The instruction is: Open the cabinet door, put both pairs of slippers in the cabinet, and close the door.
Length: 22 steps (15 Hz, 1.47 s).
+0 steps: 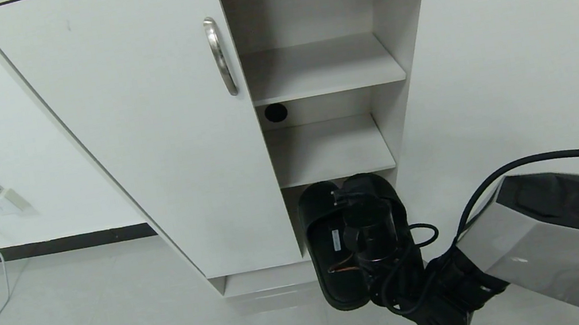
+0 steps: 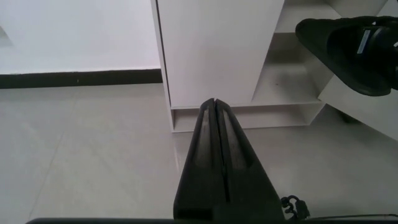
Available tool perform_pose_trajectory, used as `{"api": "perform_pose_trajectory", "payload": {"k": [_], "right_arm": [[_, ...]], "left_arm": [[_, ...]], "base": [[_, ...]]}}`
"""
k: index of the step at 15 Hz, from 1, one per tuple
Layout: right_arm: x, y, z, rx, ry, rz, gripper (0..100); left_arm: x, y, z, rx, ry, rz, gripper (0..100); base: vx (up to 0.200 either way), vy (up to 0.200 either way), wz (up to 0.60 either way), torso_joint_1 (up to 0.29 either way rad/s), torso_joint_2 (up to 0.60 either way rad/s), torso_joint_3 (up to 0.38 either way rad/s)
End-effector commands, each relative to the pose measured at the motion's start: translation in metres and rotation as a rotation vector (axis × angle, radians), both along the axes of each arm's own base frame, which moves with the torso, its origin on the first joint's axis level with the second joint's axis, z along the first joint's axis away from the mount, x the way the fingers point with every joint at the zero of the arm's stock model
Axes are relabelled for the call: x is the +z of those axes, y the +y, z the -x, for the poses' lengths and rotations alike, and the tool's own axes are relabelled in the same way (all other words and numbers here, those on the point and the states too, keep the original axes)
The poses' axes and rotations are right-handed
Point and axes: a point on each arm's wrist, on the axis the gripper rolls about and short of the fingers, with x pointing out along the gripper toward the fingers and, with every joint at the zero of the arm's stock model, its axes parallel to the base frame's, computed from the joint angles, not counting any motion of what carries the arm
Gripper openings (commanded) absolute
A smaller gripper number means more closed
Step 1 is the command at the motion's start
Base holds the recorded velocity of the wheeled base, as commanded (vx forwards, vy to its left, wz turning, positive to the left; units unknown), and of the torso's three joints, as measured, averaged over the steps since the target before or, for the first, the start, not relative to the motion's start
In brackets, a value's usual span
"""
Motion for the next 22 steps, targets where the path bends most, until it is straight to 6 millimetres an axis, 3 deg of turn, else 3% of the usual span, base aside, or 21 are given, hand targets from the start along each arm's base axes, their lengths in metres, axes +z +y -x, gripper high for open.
{"api": "perform_pose_trajectory", "payload": {"k": [1, 4, 16, 20, 22], "right_arm": [[-0.001, 0.000, 0.000, 0.000, -0.003, 0.007, 0], [0.001, -0.001, 0.000, -0.001, -0.020, 0.008, 0], [-0.006, -0.004, -0.004, -0.012, -0.009, 0.034, 0], [-0.008, -0.006, -0.026, -0.041, -0.022, 0.020, 0], [-0.010, -0.012, -0.048, -0.080, -0.021, 0.021, 0]], "left_arm": [[0.000, 0.000, 0.000, 0.000, 0.002, -0.001, 0], [0.000, 0.000, 0.000, 0.000, 0.002, -0.001, 0], [0.000, 0.000, 0.000, 0.002, 0.002, 0.001, 0], [0.000, 0.000, 0.000, 0.002, 0.002, 0.002, 0], [0.000, 0.000, 0.000, 0.002, 0.002, 0.002, 0]], "base": [[0.000, 0.000, 0.00, 0.000, 0.00, 0.000], [0.000, 0.000, 0.00, 0.000, 0.00, 0.000], [0.183, 0.000, 0.00, 0.004, 0.00, 0.002], [0.000, 0.000, 0.00, 0.000, 0.00, 0.000], [0.000, 0.000, 0.00, 0.000, 0.00, 0.000]]}}
